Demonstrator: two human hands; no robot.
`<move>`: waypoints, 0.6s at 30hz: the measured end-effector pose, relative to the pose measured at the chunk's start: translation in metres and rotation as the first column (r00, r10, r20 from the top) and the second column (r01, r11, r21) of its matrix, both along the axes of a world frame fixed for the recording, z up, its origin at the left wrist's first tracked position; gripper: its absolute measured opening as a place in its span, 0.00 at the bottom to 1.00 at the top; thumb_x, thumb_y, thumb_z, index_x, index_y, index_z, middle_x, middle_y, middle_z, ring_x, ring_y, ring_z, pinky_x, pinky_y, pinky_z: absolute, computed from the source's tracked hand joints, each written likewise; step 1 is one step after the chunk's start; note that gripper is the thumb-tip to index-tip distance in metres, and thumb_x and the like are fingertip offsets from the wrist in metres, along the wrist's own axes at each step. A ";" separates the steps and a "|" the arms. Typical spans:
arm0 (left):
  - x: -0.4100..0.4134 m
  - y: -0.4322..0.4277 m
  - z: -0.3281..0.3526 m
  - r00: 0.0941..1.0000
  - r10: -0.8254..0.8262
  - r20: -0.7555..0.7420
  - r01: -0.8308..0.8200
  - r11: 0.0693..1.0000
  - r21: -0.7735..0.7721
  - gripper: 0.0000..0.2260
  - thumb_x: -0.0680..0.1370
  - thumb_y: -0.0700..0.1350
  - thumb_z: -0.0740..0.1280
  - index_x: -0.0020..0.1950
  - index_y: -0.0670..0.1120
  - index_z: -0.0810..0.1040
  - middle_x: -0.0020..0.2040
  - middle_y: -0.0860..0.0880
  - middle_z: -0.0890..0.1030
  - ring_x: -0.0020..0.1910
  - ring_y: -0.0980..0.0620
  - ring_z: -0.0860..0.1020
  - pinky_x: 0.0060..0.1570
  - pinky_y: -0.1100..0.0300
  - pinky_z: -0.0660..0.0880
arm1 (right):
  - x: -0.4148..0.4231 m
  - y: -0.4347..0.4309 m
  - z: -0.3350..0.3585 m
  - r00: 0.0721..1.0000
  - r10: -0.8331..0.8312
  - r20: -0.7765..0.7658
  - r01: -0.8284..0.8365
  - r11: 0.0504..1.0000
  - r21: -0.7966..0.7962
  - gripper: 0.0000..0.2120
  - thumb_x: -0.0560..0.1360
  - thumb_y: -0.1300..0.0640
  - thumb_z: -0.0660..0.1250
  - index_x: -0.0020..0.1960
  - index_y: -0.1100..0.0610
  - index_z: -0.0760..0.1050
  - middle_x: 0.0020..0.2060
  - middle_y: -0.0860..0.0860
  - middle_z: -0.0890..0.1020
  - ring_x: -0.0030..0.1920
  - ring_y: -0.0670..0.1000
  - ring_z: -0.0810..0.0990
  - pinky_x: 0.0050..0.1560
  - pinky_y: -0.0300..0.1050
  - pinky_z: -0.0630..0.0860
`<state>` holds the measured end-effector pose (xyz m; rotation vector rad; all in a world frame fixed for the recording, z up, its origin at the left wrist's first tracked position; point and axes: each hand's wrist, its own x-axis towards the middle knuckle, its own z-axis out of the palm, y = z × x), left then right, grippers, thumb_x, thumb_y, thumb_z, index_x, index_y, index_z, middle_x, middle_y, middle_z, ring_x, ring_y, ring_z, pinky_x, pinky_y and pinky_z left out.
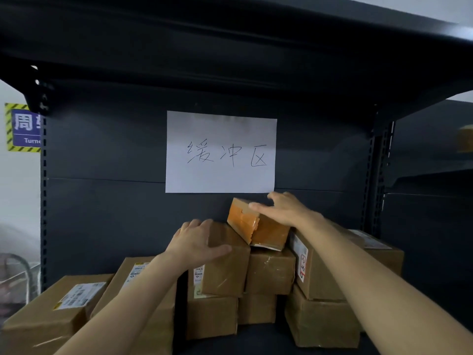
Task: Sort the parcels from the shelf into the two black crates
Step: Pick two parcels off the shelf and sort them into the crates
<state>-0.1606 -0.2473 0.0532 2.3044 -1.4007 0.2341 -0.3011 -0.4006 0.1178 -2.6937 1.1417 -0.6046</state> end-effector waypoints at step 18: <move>0.008 0.006 -0.011 0.979 -0.046 -0.197 0.021 0.991 -0.128 0.36 0.73 0.64 0.62 0.75 0.49 0.58 0.74 0.49 0.62 0.74 0.47 0.56 0.69 0.51 0.61 | 0.003 0.006 -0.011 0.913 0.132 0.387 -0.238 0.941 0.241 0.27 0.74 0.38 0.61 0.66 0.53 0.67 0.59 0.51 0.72 0.56 0.52 0.72 0.49 0.46 0.68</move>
